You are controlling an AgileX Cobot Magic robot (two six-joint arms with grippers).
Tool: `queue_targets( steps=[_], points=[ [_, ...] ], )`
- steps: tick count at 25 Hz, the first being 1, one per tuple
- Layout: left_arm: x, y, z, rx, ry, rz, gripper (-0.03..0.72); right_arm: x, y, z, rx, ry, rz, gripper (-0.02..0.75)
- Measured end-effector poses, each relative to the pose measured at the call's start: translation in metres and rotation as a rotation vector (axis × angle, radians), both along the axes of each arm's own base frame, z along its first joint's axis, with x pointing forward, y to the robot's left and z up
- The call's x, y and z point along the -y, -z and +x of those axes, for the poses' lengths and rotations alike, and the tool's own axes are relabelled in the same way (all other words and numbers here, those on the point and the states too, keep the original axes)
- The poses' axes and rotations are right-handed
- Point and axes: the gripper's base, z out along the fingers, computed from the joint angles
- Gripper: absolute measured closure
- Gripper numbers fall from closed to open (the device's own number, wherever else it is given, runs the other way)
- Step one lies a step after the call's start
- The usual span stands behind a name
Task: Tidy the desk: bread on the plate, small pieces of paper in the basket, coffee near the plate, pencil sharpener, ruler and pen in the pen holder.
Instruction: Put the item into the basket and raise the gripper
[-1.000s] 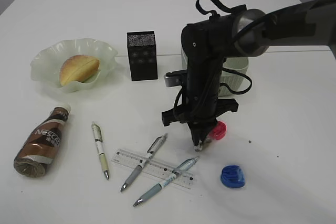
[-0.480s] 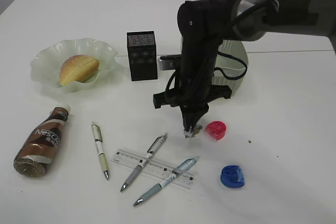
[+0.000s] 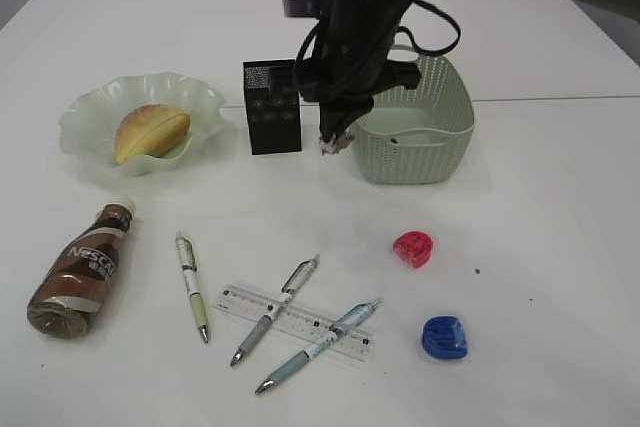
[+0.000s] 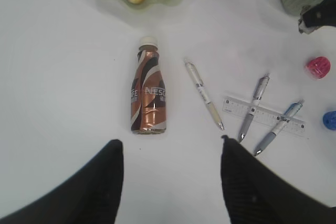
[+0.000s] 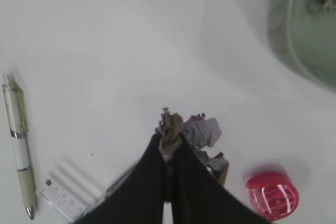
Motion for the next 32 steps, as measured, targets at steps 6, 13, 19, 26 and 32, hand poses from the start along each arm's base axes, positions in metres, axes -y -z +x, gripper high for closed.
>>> queue_targets(
  steps=[6,13,19,26,32],
  points=[
    [0.000,0.001,0.001,-0.003,0.000,0.001,0.255,0.039,-0.031,0.026,0.098,0.091,0.027,0.750],
    [0.000,0.001,0.002,-0.005,0.000,0.001,0.255,0.079,-0.030,0.047,0.139,0.173,0.019,0.750],
    [0.000,0.001,0.002,-0.005,0.000,0.001,0.255,0.092,-0.006,0.064,0.153,0.203,0.004,0.745],
    [0.000,0.001,0.002,-0.005,0.000,0.001,0.255,0.090,0.006,0.070,0.166,0.203,0.006,0.470],
    [0.000,0.001,0.002,-0.005,0.000,0.001,0.255,0.090,0.012,0.072,0.164,0.202,0.005,0.190]
  ],
)
